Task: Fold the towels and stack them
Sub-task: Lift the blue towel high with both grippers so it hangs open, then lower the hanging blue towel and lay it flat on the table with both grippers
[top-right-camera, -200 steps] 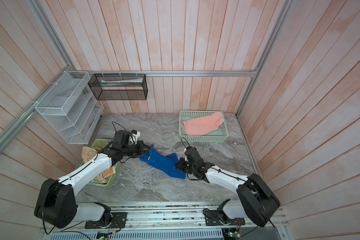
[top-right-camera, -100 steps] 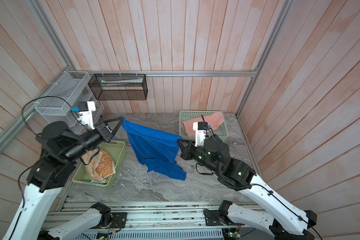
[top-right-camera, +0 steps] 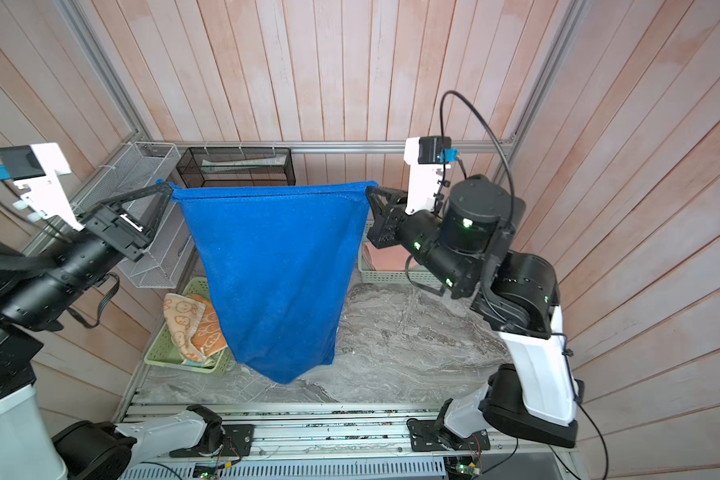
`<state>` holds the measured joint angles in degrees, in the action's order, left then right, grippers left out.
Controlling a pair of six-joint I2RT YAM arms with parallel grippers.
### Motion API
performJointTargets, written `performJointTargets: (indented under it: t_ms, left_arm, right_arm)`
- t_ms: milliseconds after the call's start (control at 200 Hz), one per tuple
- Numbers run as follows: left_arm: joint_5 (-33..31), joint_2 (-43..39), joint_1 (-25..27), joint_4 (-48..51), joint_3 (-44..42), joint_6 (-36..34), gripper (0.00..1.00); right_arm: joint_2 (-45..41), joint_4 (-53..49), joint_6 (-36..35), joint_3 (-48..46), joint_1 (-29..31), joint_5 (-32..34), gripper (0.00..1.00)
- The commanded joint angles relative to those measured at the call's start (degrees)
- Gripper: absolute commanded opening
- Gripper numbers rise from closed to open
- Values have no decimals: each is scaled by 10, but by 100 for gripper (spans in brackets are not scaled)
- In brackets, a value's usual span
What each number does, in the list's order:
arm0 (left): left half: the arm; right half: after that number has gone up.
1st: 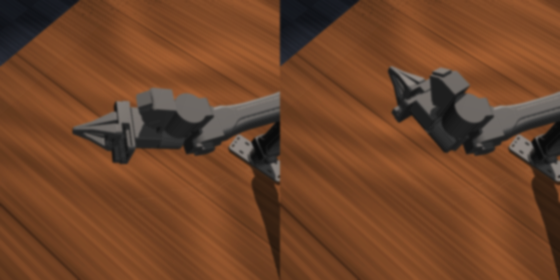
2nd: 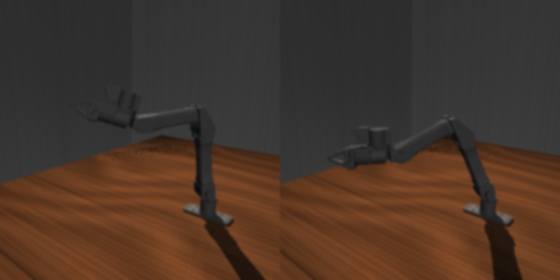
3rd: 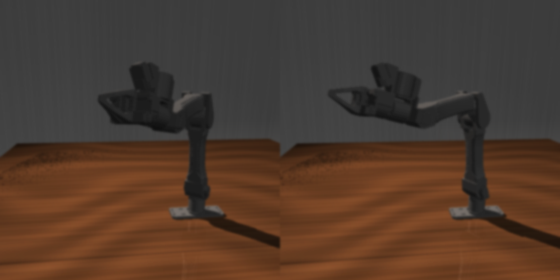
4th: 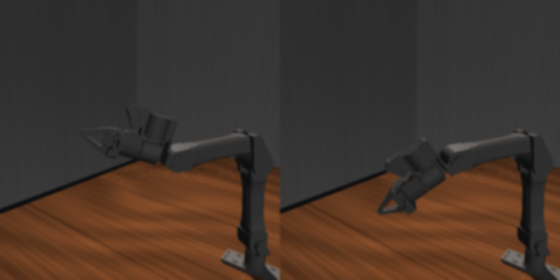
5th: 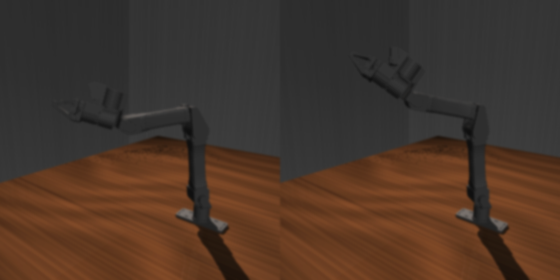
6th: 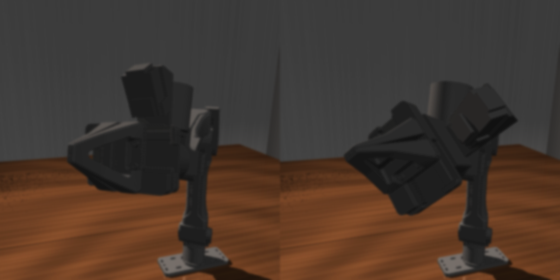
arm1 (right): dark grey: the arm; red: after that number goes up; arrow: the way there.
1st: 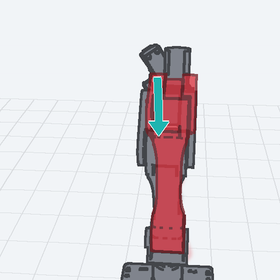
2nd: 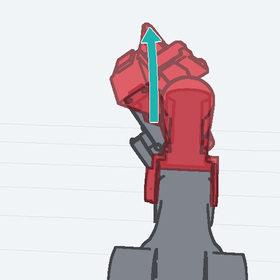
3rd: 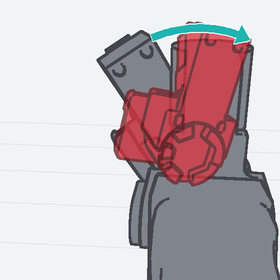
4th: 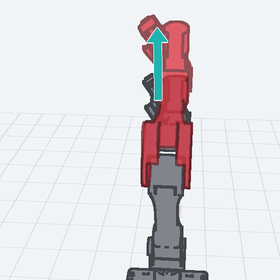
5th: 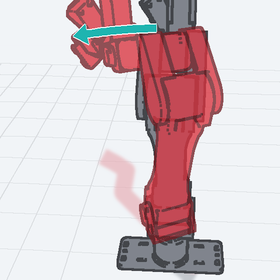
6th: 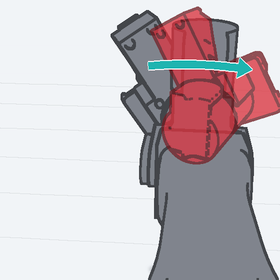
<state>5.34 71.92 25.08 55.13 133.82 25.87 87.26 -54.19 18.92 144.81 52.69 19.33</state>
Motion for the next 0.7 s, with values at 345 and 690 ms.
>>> performJointTargets:
  t_ms: [345,690]
  left_arm:
    - [94,211,-197,-118,-125,-21,0]
    - [156,404,-223,-198,-119,-27,0]
  right_arm:
    - [217,115,-55,-75,-309,-316,0]
    - [419,126,-84,-6,-323,-368,0]
